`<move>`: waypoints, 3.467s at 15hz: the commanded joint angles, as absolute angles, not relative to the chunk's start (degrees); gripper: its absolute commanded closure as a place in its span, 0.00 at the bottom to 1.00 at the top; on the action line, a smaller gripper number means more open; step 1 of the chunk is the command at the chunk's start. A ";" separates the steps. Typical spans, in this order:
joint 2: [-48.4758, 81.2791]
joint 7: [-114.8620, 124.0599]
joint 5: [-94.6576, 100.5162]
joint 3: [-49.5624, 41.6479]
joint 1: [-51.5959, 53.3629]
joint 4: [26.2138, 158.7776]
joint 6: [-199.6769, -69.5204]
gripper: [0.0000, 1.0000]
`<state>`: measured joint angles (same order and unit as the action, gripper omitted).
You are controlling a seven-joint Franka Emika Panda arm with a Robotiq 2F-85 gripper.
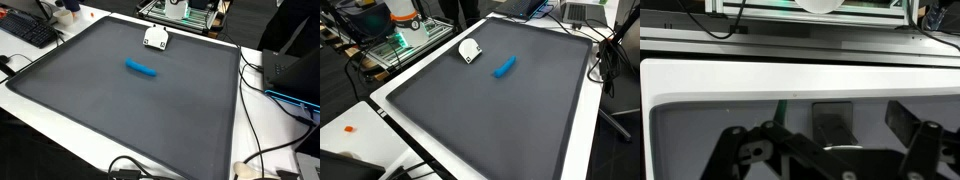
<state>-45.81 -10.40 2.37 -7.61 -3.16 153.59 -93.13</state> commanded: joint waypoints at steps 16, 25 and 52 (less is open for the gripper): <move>-32.35 17.65 -25.13 2.39 -1.48 158.13 -123.02 0.00; -19.90 31.02 -31.00 4.03 -0.85 157.96 -130.67 0.00; -3.27 36.63 -40.73 3.78 1.38 157.45 -152.13 0.63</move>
